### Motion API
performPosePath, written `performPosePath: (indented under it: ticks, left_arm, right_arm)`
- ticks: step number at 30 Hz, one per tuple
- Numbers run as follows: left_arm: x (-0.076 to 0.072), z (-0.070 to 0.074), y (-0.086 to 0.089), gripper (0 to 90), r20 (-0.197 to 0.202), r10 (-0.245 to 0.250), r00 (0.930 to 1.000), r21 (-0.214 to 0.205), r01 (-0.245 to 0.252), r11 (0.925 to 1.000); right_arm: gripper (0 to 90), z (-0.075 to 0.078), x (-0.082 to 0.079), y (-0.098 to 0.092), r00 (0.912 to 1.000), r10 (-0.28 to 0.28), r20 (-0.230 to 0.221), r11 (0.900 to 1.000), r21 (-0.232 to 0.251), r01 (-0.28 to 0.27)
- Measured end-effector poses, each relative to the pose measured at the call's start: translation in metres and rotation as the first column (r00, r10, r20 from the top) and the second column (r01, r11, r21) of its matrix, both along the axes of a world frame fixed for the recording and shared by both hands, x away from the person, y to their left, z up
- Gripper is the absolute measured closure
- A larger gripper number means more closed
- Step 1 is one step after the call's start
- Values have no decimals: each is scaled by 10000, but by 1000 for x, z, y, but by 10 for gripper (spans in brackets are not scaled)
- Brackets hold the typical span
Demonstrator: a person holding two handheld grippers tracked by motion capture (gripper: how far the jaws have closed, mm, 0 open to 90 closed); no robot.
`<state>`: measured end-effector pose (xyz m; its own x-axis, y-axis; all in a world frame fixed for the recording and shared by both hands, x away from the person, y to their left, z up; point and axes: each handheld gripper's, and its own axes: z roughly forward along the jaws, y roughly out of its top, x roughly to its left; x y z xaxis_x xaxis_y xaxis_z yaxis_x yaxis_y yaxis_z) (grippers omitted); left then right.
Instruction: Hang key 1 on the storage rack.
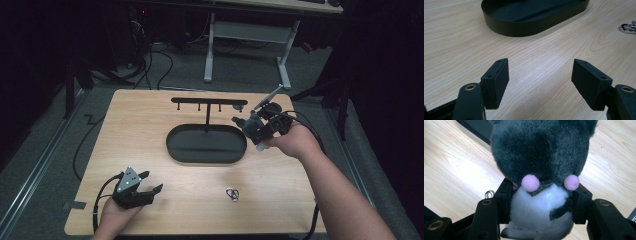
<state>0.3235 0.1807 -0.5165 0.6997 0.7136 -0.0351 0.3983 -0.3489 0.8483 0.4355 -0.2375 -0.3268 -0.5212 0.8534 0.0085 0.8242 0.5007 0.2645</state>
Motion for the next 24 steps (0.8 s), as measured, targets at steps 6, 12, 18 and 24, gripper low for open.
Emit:
performPosePath:
  ticks: [6, 12, 18, 24]
  left_arm:
    - [0, 0, 0, 309, -15, -56, 10000, 0, 56, 10000]
    - [0, 0, -1, 309, -33, -68, 10000, 4, 68, 10000]
    - [0, 0, -1, 309, -32, -93, 10000, 16, 93, 10000]
    - [0, 0, -1, 309, -24, -112, 9999, 25, 112, 9999]
  right_arm:
    - [478, 5, 5, -1, 9998, -191, 9, 9998, 84, 191]
    - [477, 11, 9, 1, 9996, -274, 116, 9995, 181, 272]
    - [477, 15, 15, 3, 9986, -385, 358, 9989, 289, 375]
    - [477, 15, 18, 6, 9981, -386, 478, 9988, 332, 371]
